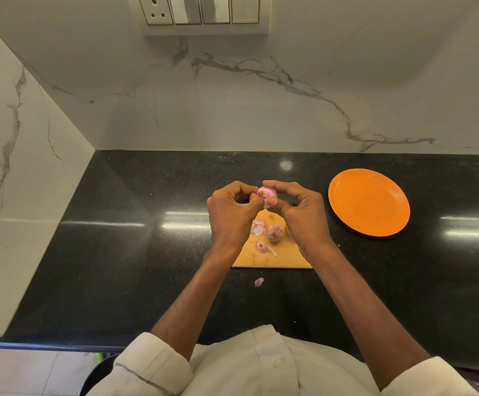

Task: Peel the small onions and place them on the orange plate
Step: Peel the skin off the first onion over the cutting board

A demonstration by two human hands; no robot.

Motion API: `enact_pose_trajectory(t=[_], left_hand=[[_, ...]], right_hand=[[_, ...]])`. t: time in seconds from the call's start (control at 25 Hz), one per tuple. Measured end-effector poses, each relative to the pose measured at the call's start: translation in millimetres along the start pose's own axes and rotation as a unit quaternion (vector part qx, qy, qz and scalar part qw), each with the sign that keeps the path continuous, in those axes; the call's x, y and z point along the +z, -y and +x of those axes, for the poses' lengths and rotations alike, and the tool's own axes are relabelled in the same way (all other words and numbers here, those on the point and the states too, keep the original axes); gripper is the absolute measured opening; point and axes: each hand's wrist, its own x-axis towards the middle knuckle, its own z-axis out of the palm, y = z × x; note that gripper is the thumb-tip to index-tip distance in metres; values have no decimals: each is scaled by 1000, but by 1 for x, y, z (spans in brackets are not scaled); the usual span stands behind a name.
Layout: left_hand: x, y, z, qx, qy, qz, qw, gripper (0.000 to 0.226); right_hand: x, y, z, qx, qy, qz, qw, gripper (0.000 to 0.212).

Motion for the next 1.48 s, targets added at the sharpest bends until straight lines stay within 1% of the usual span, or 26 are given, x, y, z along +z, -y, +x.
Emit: enact_pose_trajectory(t=[0.08,0.24,0.28,0.36,0.44,0.6,0.68,0.84,0.88,0.92,1.0,1.04,1.08,1.16,1.24,1.36,1.44,1.48], left_hand=[[-2,-2,0,-13,5,-35,999,7],[-6,-5,-2,-56,64,-141,986,24],[-7,-6,-1,-58,73,-149,984,28],[-7,-6,0,-45,81,-126,988,32],[-9,-6,-1,-38,77,-110,990,28],[-11,0,-2,-34,60,-102,992,21],[-11,3,-3,-32,66,-105,992,20],[-9,3,-5,-44,51,-117,991,15],[-8,3,-5,-57,44,-138,988,13],[-8,4,-5,-79,38,-175,981,11],[-11,9,-5,-119,36,-234,964,11],[-12,13,-4,-131,34,-227,965,12],[-13,17,-4,-141,30,-195,970,13],[-14,26,-4,-159,20,-120,980,16],[-14,32,-5,-176,19,-61,982,21],[-15,40,-5,-187,61,13,980,23],[-14,37,-4,-165,103,25,981,21],[-13,35,-3,-146,119,25,982,21]], right_hand=[[-2,2,0,12,-3,46,999,33],[-9,3,3,37,-4,133,990,35],[-9,4,3,44,-2,140,989,35],[-7,4,2,62,4,146,987,33],[-7,3,1,96,11,174,980,32],[-11,-1,3,193,46,288,937,37],[-12,-1,1,216,56,312,924,33],[-4,3,0,215,37,298,929,28],[-3,4,1,227,35,315,921,26],[-3,4,1,247,37,346,904,25],[-6,4,0,289,46,420,859,25],[-7,3,-1,300,53,441,844,27],[-9,1,-1,305,59,447,839,30],[-9,-4,0,306,56,438,843,32],[-8,-8,1,311,43,417,853,31],[-8,-13,3,316,26,397,861,29],[-8,-13,3,323,18,388,863,27],[-8,-13,3,327,16,370,869,26]])
